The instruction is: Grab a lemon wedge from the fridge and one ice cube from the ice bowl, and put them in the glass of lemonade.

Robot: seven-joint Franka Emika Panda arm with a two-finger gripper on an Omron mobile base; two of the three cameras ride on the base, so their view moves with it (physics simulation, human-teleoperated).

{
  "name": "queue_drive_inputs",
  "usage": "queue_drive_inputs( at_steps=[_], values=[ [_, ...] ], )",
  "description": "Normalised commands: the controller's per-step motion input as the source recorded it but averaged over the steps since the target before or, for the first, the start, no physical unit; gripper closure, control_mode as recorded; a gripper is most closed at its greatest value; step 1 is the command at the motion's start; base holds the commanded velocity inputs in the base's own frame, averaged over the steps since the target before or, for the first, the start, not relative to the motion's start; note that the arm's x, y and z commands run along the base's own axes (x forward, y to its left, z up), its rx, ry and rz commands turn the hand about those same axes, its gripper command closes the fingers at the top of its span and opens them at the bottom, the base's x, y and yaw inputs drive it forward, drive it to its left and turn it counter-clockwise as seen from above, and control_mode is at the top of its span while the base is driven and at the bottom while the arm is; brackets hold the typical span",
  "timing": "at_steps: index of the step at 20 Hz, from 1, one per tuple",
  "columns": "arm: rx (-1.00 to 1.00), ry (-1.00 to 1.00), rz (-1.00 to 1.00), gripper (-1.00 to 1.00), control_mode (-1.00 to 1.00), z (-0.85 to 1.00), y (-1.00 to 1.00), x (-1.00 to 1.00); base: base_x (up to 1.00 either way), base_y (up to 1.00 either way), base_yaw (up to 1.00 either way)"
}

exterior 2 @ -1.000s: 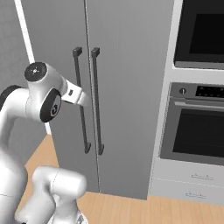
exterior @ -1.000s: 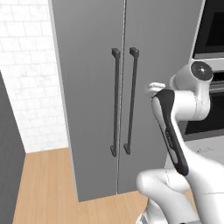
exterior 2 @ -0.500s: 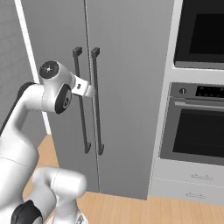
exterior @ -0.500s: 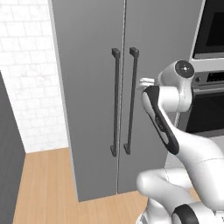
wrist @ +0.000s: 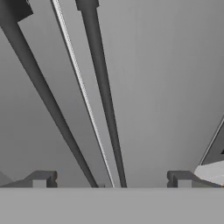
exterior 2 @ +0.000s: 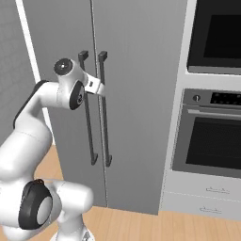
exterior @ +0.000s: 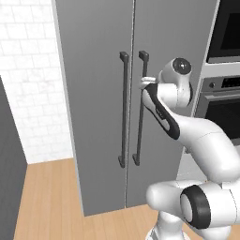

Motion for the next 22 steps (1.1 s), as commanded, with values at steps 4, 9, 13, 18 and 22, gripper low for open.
queue_drive_inputs(
  at_steps=[4, 9, 13, 18, 22],
  values=[
    [0.0, 0.1, 0.01, -1.0, -1.0, 0.19, 0.0, 0.12, 0.0, 0.0, 0.0],
    [0.0, -0.02, 0.0, -1.0, -1.0, -0.39, 0.0, 0.31, 0.0, 0.0, 0.0],
    [0.0, -0.09, 0.01, -1.0, -1.0, -0.52, 0.0, 0.63, 0.0, 0.0, 0.0],
    [0.0, -0.01, 0.02, -1.0, -1.0, -0.27, 0.0, 0.66, 0.0, 0.0, 0.0],
    [0.0, 0.0, 0.04, -1.0, -1.0, 0.09, -0.1, 0.3, 0.0, 0.0, 0.0]
  ],
)
